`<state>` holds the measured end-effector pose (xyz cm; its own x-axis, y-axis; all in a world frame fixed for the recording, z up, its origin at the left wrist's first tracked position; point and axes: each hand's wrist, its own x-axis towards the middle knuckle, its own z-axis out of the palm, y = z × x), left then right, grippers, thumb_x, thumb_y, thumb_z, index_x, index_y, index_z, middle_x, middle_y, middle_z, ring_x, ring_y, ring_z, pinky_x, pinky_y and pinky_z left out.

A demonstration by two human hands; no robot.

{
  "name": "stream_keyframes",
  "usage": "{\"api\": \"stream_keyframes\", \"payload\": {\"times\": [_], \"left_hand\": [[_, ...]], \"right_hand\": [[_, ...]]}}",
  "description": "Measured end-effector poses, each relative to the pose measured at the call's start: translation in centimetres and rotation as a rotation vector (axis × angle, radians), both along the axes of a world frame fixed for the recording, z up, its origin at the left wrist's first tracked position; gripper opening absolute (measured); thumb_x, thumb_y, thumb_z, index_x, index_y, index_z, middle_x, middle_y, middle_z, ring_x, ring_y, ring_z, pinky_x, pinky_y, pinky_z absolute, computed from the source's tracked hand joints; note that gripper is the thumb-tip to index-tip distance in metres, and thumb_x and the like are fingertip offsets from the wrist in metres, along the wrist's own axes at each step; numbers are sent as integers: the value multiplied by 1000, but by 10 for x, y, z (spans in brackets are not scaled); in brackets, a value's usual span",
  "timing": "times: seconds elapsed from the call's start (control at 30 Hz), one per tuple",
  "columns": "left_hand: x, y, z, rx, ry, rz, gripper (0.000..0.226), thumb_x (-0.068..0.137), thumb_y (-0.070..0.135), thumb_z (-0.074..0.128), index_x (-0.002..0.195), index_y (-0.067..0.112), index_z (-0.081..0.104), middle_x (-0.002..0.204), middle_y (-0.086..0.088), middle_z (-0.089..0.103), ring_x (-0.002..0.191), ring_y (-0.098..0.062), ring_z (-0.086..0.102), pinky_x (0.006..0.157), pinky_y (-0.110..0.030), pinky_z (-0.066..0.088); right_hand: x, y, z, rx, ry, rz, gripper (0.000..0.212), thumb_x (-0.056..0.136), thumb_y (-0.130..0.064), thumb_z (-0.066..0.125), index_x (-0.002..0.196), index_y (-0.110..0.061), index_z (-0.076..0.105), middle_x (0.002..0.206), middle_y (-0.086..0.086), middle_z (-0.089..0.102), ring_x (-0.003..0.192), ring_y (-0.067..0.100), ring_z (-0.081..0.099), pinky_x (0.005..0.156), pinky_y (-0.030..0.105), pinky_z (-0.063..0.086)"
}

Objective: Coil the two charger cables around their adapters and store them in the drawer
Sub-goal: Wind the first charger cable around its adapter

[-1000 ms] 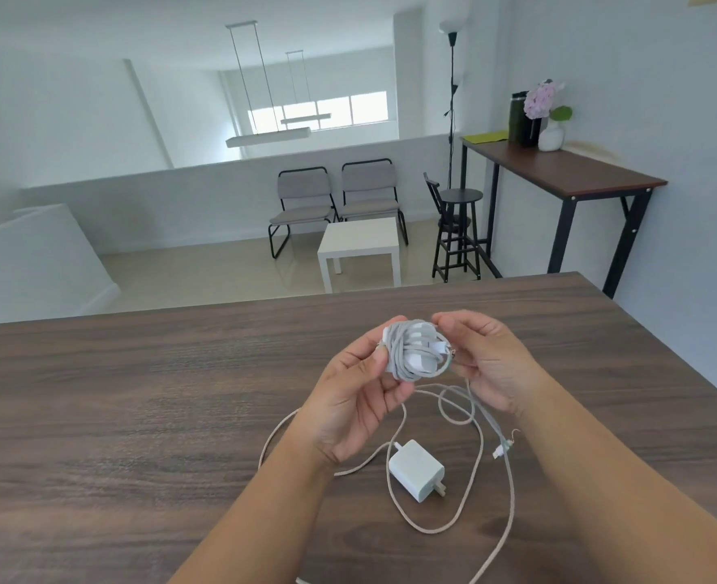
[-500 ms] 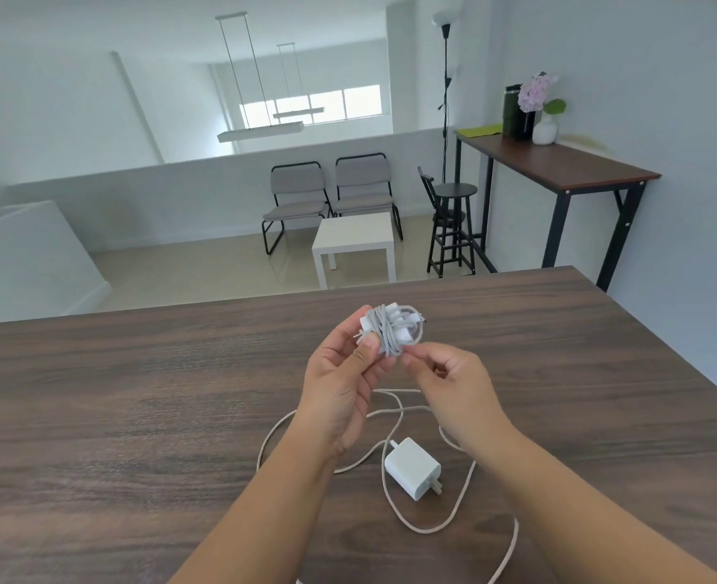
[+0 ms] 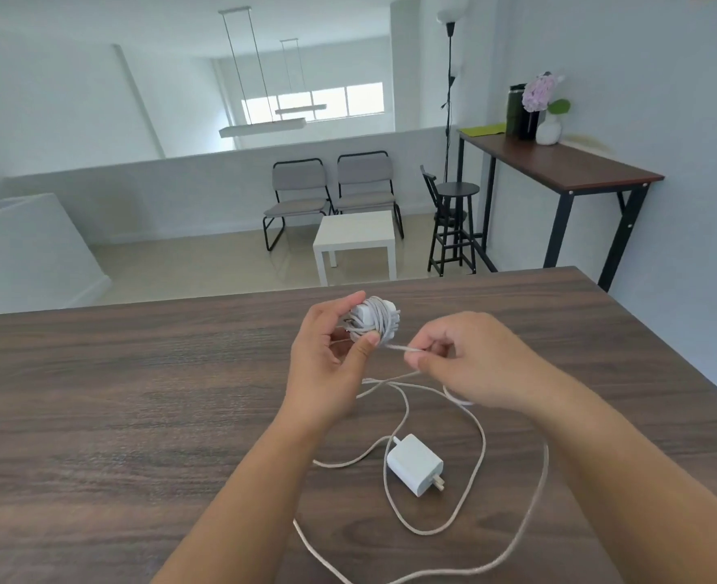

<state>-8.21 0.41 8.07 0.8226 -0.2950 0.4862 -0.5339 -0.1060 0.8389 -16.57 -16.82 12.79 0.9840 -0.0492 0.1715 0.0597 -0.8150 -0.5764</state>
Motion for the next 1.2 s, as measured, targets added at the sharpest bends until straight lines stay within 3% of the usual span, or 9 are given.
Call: {"api": "stream_keyframes", "payload": {"times": [0.2, 0.4, 0.53, 0.67, 0.77, 0.87, 1.0, 1.1, 1.2], "left_hand": [[6, 20, 17, 181, 72, -221, 44, 87, 11, 71, 121, 38, 63, 108, 5, 62, 76, -4, 56, 76, -20, 48], [6, 35, 24, 140, 222, -362, 44, 86, 20, 69, 125, 37, 62, 104, -21, 70, 93, -36, 62, 97, -53, 48], [3, 33, 20, 87, 254, -373, 47, 85, 24, 68, 129, 37, 60, 111, -16, 69, 98, -31, 63, 97, -45, 51], [-3, 24, 17, 86, 239, -266, 60, 64, 34, 88, 119, 39, 64, 107, -2, 72, 97, -25, 67, 89, -42, 56], [-5, 19, 15, 98, 212, -213, 54, 65, 26, 90, 113, 37, 67, 100, -1, 73, 93, -29, 67, 86, -46, 57], [-2, 21, 14, 114, 257, -312, 48, 71, 22, 86, 113, 35, 68, 100, -7, 73, 95, -35, 67, 89, -50, 55], [0, 26, 14, 127, 379, -505, 43, 79, 12, 78, 120, 22, 67, 106, -14, 72, 90, -25, 67, 76, -35, 57], [6, 28, 12, 82, 456, -565, 42, 82, 19, 74, 123, 17, 65, 106, -9, 71, 92, -22, 67, 71, -29, 54], [13, 26, 7, -1, 534, -565, 45, 79, 28, 73, 123, 18, 66, 108, -9, 71, 92, -23, 67, 69, -28, 56]], "right_hand": [[10, -8, 22, -11, -23, 66, 6, 83, -32, 70, 79, -30, 74, 74, -8, 71, 72, 6, 64, 72, 24, 51], [13, -3, 19, 89, -152, 102, 11, 77, -36, 76, 73, -28, 68, 74, -8, 68, 72, 5, 61, 72, 26, 49], [17, -1, 9, 233, -197, 92, 11, 78, -29, 77, 72, -24, 68, 72, 2, 68, 63, 15, 61, 65, 28, 49], [18, 2, -2, 355, -181, 81, 11, 76, -24, 78, 72, -22, 69, 71, 4, 68, 58, 7, 55, 60, 28, 47], [18, 4, -4, 410, -138, 106, 11, 76, -24, 79, 72, -20, 69, 67, 2, 66, 53, 3, 50, 55, 18, 41], [16, -6, 0, 411, 18, 214, 11, 79, -21, 78, 80, -16, 69, 69, 5, 67, 55, 13, 49, 54, 25, 39], [12, -35, 10, 328, 299, 334, 21, 83, -14, 72, 97, -21, 58, 77, 5, 68, 65, 13, 52, 62, 24, 43], [11, -51, 2, 590, 367, 478, 40, 79, -36, 73, 105, -13, 51, 77, 9, 65, 74, 15, 58, 72, 21, 44], [17, -64, -25, 1043, 422, 677, 58, 80, -55, 66, 112, -11, 48, 85, 19, 63, 93, 33, 51, 74, 37, 32]]}}
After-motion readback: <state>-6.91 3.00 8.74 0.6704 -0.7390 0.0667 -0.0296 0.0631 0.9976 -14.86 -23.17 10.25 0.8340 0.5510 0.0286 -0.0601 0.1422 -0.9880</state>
